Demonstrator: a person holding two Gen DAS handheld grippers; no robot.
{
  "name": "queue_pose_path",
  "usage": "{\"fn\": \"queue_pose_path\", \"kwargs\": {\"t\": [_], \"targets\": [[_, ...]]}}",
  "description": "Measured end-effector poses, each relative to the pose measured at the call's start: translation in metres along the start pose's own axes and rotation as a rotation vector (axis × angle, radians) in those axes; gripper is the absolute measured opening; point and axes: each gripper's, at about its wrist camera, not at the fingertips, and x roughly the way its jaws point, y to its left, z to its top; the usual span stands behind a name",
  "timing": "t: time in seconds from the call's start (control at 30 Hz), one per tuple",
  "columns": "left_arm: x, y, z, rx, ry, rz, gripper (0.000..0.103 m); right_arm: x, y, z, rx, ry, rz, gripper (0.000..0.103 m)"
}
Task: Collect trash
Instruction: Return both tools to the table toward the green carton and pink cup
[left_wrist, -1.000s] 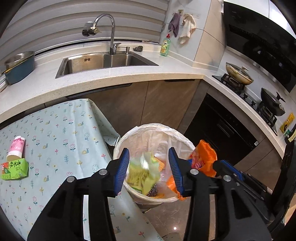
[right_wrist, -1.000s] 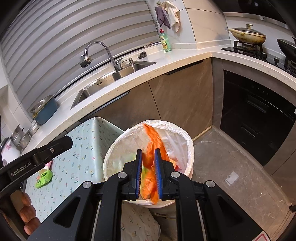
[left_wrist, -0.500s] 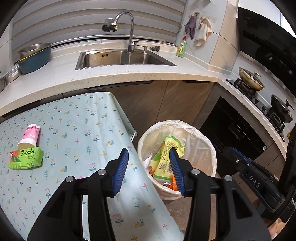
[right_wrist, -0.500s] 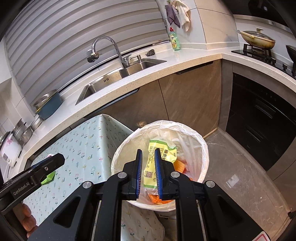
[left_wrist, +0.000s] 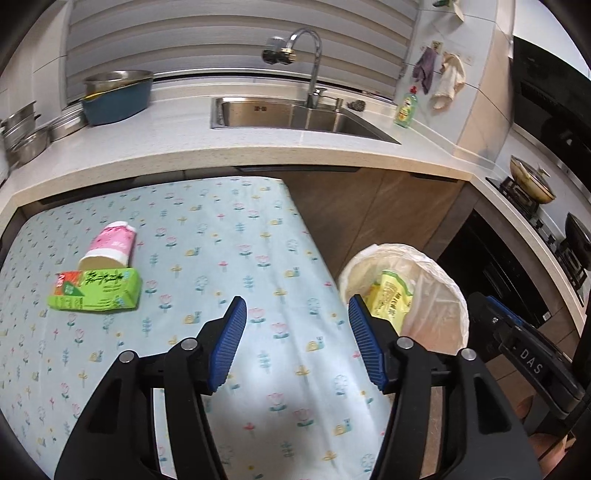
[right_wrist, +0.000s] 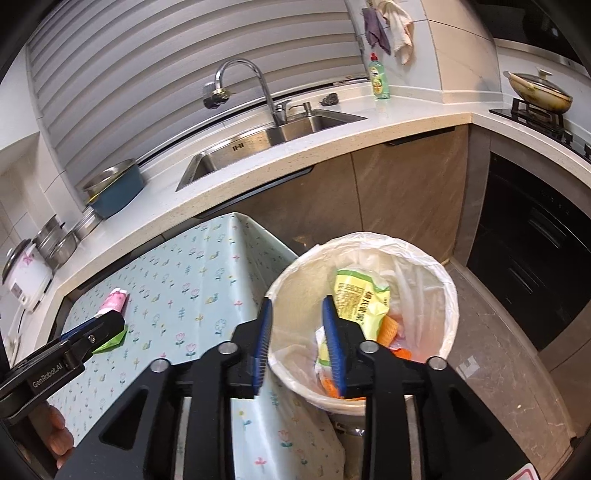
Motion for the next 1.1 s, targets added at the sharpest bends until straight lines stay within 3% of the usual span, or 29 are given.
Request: {"fn": "queue_pose_path", "kwargs": {"t": [0.13,0.27,0.67,1.1], "targets": [[-0.009,0.026,-0.004,-0.041,-0.007,0.051,0.059,0.002,0.025,-0.004,-0.038,0.009,0.029,0.039],[-0.019,0.054,-0.008,-0.080,-0.014,0.116,0.069,0.006,0.058,-0.011,-0.085,0.026,0.062,0.040],[-0.046,0.154,-0.019,-0.196,-0.020,0.287,0.080,0.033,0.168,-0.036,-0.214,0.089,0.178,0.047],[-0.039,0.255,-0.026,-0.322,0.020,0.345,0.084,0.109,0.284,-0.055,-0.379,0.186,0.234,0.052]]}}
